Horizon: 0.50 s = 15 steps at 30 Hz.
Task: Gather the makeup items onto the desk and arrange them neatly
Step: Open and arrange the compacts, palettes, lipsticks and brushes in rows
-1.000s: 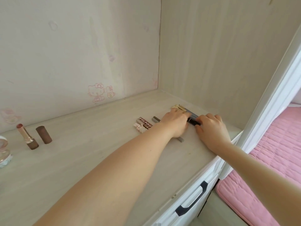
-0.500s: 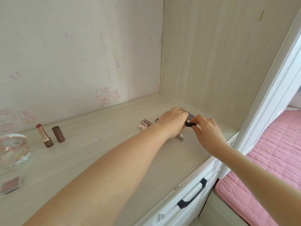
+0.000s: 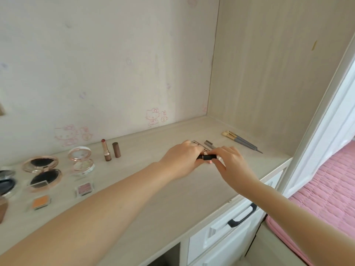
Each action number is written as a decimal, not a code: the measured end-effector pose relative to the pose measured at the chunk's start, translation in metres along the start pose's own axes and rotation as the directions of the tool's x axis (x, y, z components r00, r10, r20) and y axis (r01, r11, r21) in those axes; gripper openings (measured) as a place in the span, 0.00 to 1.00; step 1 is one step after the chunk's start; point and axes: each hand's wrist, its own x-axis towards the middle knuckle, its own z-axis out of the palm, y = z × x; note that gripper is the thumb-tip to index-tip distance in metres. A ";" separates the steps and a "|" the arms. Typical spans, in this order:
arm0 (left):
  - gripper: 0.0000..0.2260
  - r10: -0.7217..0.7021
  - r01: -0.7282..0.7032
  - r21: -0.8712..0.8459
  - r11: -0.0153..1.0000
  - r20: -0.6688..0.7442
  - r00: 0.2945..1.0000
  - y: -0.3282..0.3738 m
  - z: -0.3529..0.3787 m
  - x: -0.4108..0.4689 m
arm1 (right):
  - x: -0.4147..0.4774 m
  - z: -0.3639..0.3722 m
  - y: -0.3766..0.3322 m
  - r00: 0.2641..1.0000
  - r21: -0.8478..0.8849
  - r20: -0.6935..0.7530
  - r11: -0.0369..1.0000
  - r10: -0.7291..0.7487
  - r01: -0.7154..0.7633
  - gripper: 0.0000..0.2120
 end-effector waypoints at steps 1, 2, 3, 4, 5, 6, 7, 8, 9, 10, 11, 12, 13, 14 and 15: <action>0.07 -0.009 0.010 0.010 1.000 -0.013 1.000 -0.003 -0.004 -0.013 | -0.003 0.002 -0.011 1.000 0.014 0.000 1.000 -0.016 0.016 0.09; 0.05 -0.026 0.026 0.014 1.000 -0.025 0.999 -0.006 -0.006 -0.027 | -0.006 0.004 -0.022 0.999 0.027 0.003 0.999 -0.035 0.035 0.09; 0.05 -0.053 0.053 0.017 0.998 -0.033 0.998 -0.009 -0.010 -0.040 | -0.008 0.006 -0.033 0.998 0.036 0.011 0.998 -0.055 0.055 0.08; 0.05 -0.087 0.088 0.019 0.996 -0.038 0.995 -0.011 -0.012 -0.053 | -0.010 0.008 -0.045 0.997 0.043 0.025 0.996 -0.076 0.075 0.07; 0.06 -0.122 0.123 0.017 0.992 -0.042 0.992 -0.013 -0.016 -0.066 | -0.012 0.009 -0.056 0.995 0.051 0.041 0.994 -0.094 0.092 0.07; 0.06 -0.151 0.151 0.012 0.988 -0.046 0.988 -0.015 -0.019 -0.079 | -0.014 0.010 -0.068 0.992 0.058 0.058 0.993 -0.109 0.105 0.07; 0.06 -0.176 0.177 0.008 0.984 -0.049 0.983 -0.016 -0.022 -0.092 | -0.016 0.011 -0.079 0.990 0.064 0.072 0.991 -0.123 0.118 0.07; 0.06 -0.196 0.197 0.004 0.980 -0.055 0.979 -0.018 -0.024 -0.104 | -0.018 0.013 -0.089 0.987 0.072 0.081 0.988 -0.139 0.133 0.07; 0.06 -0.214 0.214 0.004 0.977 -0.058 0.975 -0.020 -0.027 -0.117 | -0.020 0.014 -0.098 0.984 0.084 0.087 0.985 -0.155 0.148 0.08; 0.07 -0.226 0.227 0.003 0.974 -0.063 0.972 -0.021 -0.029 -0.129 | -0.022 0.016 -0.107 0.981 0.097 0.096 0.983 -0.168 0.159 0.08; 0.09 -0.237 0.237 0.000 0.971 -0.072 0.969 -0.021 -0.031 -0.140 | -0.024 0.018 -0.115 0.978 0.110 0.105 0.980 -0.179 0.168 0.08; 0.09 -0.244 0.244 -0.008 0.970 -0.090 0.966 -0.021 -0.033 -0.152 | -0.026 0.020 -0.123 0.975 0.123 0.113 0.977 -0.189 0.175 0.08; 0.10 -0.248 0.248 -0.013 0.969 -0.114 0.962 -0.021 -0.035 -0.163 | -0.028 0.023 -0.130 0.972 0.138 0.118 0.973 -0.201 0.184 0.08; 0.10 -0.247 0.248 -0.017 0.969 -0.146 0.958 -0.022 -0.037 -0.174 | -0.030 0.026 -0.138 0.970 0.153 0.121 0.969 -0.212 0.193 0.08; 0.10 -0.245 0.246 -0.016 0.969 -0.178 0.953 -0.023 -0.038 -0.184 | -0.032 0.029 -0.145 0.967 0.167 0.126 0.965 -0.223 0.201 0.08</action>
